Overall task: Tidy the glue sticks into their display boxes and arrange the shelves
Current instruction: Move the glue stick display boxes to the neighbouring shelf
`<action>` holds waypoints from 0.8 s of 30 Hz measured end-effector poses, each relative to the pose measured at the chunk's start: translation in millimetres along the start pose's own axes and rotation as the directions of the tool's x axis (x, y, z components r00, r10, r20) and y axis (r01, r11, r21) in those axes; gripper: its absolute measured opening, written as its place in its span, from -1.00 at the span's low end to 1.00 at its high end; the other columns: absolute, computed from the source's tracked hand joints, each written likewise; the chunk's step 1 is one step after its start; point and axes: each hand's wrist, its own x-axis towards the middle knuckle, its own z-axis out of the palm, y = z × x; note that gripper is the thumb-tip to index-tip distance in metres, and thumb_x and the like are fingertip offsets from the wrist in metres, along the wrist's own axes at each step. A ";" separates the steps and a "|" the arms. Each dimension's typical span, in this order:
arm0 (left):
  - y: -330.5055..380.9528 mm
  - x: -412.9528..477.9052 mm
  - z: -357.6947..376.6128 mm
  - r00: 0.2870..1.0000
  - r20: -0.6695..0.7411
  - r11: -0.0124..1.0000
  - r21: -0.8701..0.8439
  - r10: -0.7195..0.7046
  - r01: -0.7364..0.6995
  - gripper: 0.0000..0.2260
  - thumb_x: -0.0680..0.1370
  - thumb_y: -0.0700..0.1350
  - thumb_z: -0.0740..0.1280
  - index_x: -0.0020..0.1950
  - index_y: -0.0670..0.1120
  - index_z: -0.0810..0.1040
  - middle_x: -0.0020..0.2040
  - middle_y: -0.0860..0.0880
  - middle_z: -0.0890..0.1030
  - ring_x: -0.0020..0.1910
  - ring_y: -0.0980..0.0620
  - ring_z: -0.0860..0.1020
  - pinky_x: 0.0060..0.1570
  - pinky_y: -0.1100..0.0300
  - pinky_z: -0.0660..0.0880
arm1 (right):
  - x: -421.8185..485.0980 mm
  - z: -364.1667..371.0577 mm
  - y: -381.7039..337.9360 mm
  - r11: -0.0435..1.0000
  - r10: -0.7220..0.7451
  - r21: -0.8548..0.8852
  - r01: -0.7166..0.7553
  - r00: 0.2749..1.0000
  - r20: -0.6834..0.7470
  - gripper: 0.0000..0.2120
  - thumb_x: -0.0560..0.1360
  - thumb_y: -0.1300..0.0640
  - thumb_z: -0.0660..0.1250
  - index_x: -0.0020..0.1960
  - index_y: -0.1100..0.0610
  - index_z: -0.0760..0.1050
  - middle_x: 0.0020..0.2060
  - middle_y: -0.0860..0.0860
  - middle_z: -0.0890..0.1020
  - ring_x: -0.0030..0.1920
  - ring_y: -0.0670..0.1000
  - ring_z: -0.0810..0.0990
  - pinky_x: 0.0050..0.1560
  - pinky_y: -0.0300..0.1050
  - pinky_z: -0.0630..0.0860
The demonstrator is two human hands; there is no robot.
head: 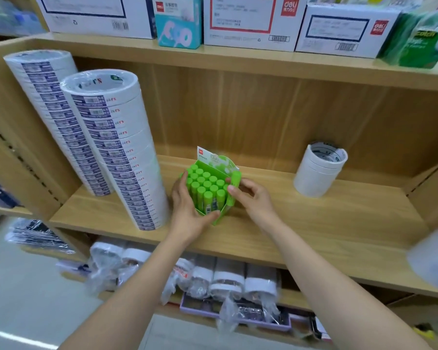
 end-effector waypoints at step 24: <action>82.3 -68.1 112.5 0.986 0.104 0.950 0.272 0.127 -0.151 -0.30 0.49 0.09 0.43 0.55 0.20 0.17 0.59 0.03 -0.18 0.58 -0.06 -0.07 0.47 -0.02 0.02 | -83.8 -163.6 0.1 0.976 -0.171 -0.150 0.155 0.981 -0.097 -0.69 0.53 0.21 0.39 0.25 0.02 0.54 0.12 -0.05 0.62 0.10 -0.16 0.59 0.09 -0.29 0.50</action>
